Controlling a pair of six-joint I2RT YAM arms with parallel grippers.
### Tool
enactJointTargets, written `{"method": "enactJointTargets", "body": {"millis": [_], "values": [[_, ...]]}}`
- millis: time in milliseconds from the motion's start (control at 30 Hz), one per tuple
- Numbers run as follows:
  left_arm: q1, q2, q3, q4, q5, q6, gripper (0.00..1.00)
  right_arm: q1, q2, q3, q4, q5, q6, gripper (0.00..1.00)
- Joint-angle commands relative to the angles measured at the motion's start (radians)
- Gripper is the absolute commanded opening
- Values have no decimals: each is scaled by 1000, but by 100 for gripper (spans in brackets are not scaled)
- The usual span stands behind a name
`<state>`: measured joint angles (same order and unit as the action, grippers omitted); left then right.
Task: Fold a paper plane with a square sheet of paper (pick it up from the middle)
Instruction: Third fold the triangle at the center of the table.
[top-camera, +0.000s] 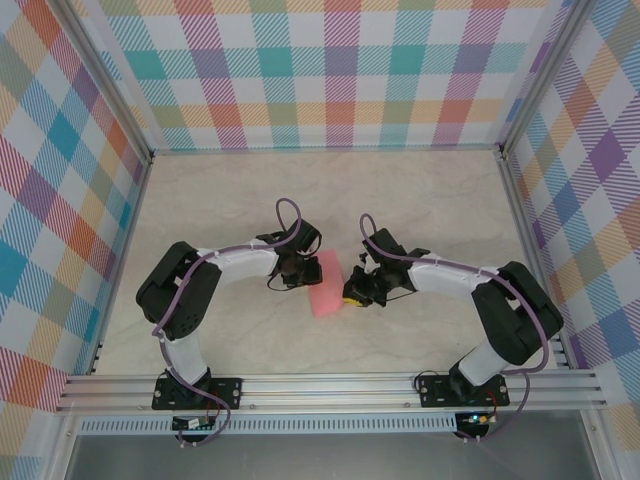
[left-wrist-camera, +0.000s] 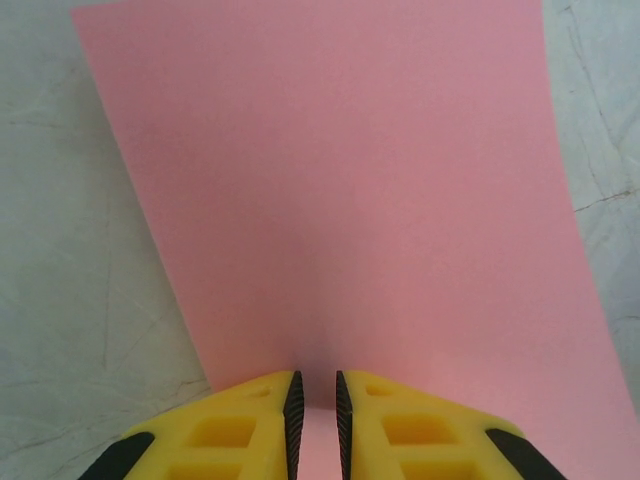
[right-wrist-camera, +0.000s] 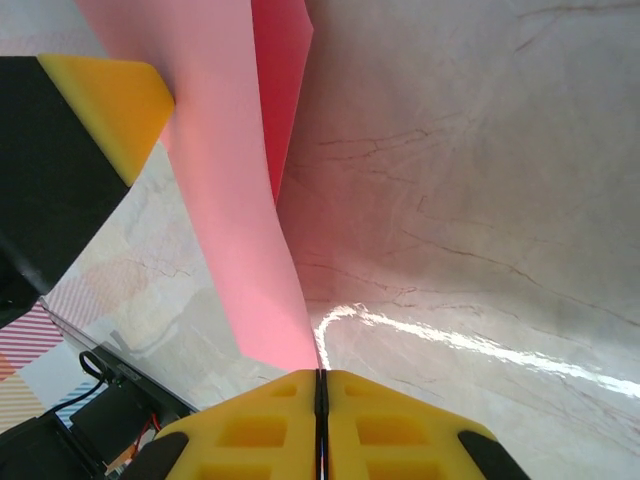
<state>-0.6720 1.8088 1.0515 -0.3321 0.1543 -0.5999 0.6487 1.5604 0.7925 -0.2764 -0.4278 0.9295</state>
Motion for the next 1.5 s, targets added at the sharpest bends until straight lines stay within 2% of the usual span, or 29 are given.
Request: {"method": "enactJointTargets", "body": {"millis": [0,333,567,767,967,1200,1467], "values": [[-5,27,10,-30,-14,17,19,6,-31,-13,-28,-11,13,9],[-6,24,3,-29,-14,19,19,6,-53,1,44,-36,27,10],[-6,-50,-3,-22,7,19,20,8,-26,13,4,-19,22,10],[-9,-135,-70,45,114,-11,19,9,-6,-3,-27,3,10,9],[-19,-129,-123,104,171,-32,14,11,14,-13,-35,14,2,10],[-28,-79,-116,65,142,-32,8,11,27,7,-16,5,3,10],[-29,-32,-96,4,112,-24,8,14,29,43,43,-41,15,10]]}}
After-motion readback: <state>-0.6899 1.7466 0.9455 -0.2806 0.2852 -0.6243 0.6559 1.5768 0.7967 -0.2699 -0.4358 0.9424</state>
